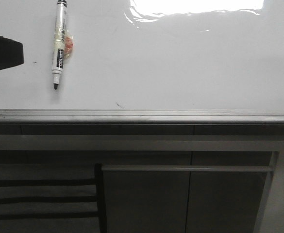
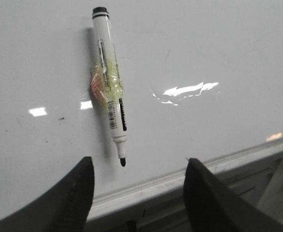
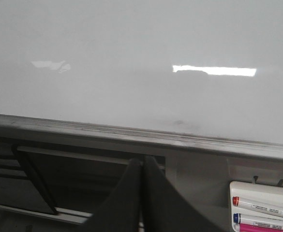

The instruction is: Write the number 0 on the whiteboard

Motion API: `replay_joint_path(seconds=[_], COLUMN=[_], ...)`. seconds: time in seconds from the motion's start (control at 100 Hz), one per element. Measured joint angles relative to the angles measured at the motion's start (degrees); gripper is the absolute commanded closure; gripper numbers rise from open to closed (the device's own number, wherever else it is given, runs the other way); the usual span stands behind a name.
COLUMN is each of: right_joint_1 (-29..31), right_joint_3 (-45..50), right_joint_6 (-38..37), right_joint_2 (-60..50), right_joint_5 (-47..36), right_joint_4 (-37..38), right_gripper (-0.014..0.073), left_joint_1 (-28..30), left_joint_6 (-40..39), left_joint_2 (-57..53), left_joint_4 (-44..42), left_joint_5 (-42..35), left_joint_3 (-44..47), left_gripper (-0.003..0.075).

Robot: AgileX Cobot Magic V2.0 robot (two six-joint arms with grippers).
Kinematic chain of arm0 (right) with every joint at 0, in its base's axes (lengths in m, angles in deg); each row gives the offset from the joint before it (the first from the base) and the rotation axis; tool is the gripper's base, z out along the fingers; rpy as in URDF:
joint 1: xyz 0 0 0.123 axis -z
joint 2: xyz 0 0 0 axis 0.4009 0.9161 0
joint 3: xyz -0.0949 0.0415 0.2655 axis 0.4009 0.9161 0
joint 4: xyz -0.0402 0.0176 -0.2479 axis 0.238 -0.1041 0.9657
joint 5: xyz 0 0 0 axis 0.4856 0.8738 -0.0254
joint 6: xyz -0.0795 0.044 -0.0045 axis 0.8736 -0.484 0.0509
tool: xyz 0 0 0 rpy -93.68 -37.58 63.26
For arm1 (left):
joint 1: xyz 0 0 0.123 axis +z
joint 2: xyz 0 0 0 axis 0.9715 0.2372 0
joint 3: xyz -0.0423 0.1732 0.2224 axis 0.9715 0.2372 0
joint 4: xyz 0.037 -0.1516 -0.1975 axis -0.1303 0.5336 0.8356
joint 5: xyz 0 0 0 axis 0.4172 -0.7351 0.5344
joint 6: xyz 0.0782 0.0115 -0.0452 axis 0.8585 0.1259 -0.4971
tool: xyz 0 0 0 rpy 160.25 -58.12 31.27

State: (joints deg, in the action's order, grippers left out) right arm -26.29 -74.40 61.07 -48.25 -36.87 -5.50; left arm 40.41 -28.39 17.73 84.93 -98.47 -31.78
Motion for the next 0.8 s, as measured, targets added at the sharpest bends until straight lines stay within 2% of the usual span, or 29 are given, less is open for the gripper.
replay_joint_path(seconds=[0.35, 0.8], right_joint_1=[-0.29, -0.29], right_joint_3=[0.0, 0.0], right_joint_6=[0.0, 0.0], right_joint_2=[0.0, 0.0], right_joint_5=[-0.34, -0.7], right_joint_4=[0.0, 0.0], right_gripper=[0.0662, 0.0662], left_joint_1=[0.0, 0.0], left_joint_6=[-1.35, -1.49], left_joint_2=[14.03, 24.27], left_joint_4=[-0.35, 1.59], left_joint_5=[-15.65, -17.43], left_joint_3=[-0.82, -8.4], left_gripper=[0.0351, 0.0351])
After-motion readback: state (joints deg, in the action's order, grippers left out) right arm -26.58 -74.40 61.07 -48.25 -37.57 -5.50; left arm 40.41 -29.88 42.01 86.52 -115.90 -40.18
